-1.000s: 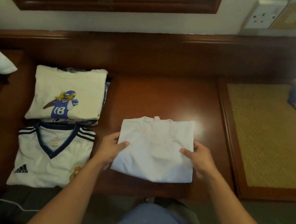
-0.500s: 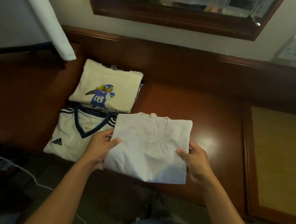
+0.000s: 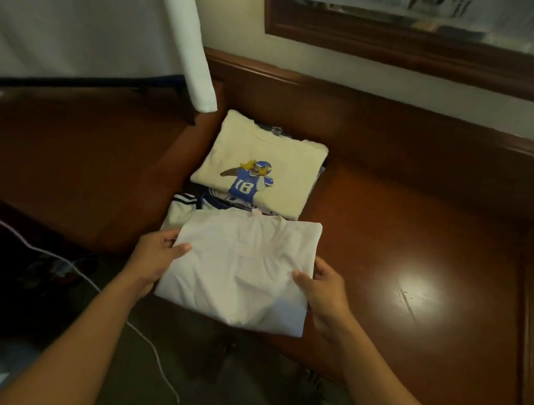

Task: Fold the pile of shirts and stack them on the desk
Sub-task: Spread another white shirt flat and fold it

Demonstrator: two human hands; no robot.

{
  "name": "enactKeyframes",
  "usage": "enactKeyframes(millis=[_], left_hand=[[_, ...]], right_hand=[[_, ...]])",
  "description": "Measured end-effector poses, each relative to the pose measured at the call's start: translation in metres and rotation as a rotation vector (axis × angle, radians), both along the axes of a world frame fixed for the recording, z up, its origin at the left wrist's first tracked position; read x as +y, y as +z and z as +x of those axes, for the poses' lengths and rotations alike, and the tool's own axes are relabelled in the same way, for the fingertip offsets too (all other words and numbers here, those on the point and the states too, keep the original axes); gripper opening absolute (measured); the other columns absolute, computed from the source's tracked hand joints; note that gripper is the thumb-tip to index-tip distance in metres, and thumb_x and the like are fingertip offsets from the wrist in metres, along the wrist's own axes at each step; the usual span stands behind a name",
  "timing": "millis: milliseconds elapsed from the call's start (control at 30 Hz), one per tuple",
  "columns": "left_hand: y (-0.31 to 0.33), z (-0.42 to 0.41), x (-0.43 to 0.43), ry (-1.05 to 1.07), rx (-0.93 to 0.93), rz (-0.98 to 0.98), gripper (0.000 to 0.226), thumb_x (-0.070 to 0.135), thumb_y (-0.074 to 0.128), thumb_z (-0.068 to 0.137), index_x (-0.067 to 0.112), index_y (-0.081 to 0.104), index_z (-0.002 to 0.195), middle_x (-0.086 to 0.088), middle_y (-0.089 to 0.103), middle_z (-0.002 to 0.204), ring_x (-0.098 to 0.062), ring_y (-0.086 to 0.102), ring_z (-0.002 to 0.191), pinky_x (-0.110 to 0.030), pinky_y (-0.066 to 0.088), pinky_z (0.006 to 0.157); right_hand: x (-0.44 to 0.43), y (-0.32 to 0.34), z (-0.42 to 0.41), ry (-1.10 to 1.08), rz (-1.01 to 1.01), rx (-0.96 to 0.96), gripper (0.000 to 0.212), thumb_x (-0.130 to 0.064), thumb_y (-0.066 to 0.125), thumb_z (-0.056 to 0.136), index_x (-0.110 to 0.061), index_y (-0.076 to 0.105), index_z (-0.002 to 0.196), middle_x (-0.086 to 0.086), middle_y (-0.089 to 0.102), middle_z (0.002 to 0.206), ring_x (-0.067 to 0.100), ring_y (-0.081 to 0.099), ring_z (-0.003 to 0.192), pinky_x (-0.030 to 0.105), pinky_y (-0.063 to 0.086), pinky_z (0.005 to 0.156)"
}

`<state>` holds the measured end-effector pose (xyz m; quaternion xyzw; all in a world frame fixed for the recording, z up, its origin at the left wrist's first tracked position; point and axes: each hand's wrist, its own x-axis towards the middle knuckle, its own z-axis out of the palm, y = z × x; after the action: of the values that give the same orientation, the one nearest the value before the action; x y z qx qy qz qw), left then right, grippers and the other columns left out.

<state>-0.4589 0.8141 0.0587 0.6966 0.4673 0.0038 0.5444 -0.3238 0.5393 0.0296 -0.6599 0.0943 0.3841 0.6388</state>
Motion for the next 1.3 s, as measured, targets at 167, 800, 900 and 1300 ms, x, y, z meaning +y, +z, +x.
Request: enactKeyframes(millis=[167, 800, 900, 1300], left_hand=[[-0.004, 0.002, 0.063, -0.070, 0.012, 0.025, 0.038, 0.010, 0.064, 0.097, 0.015, 0.063, 0.135, -0.001, 0.069, 0.124, -0.024, 0.063, 0.116, -0.052, 0.048, 0.106], [-0.089, -0.003, 0.111, -0.712, 0.186, 0.771, 0.080, 0.047, 0.054, 0.099, 0.028, 0.008, 0.162, -0.008, 0.007, 0.169, -0.029, 0.015, 0.154, -0.046, 0.028, 0.122], [-0.101, 0.000, 0.108, -1.026, 0.222, 0.903, 0.096, 0.070, 0.040, 0.094, 0.032, -0.020, 0.158, -0.009, -0.033, 0.163, -0.031, -0.028, 0.151, -0.050, -0.003, 0.125], [-0.132, 0.018, 0.131, -1.196, 0.470, 0.602, 0.107, 0.089, 0.034, 0.081, 0.043, -0.032, 0.150, 0.008, -0.056, 0.147, -0.026, -0.046, 0.141, -0.054, -0.014, 0.122]], right_hand=[[0.057, -0.022, -0.018, -0.074, 0.012, 0.023, 0.039, -0.003, 0.070, 0.092, -0.019, 0.065, 0.127, 0.003, 0.074, 0.116, 0.026, 0.073, 0.099, 0.053, 0.060, 0.086], [0.134, -0.064, -0.068, 0.007, -0.847, -0.399, 0.069, -0.036, 0.063, 0.097, -0.023, 0.029, 0.156, 0.009, 0.040, 0.156, 0.031, 0.043, 0.139, 0.048, 0.042, 0.110], [0.147, -0.073, -0.078, 0.452, -1.020, -0.760, 0.089, -0.069, 0.042, 0.096, -0.036, -0.011, 0.160, 0.004, -0.018, 0.168, 0.030, -0.012, 0.155, 0.050, 0.003, 0.124], [0.151, -0.102, -0.064, 0.895, -1.029, -0.642, 0.092, -0.088, 0.013, 0.086, -0.040, -0.027, 0.153, 0.000, -0.048, 0.154, 0.027, -0.042, 0.144, 0.053, -0.016, 0.121]])
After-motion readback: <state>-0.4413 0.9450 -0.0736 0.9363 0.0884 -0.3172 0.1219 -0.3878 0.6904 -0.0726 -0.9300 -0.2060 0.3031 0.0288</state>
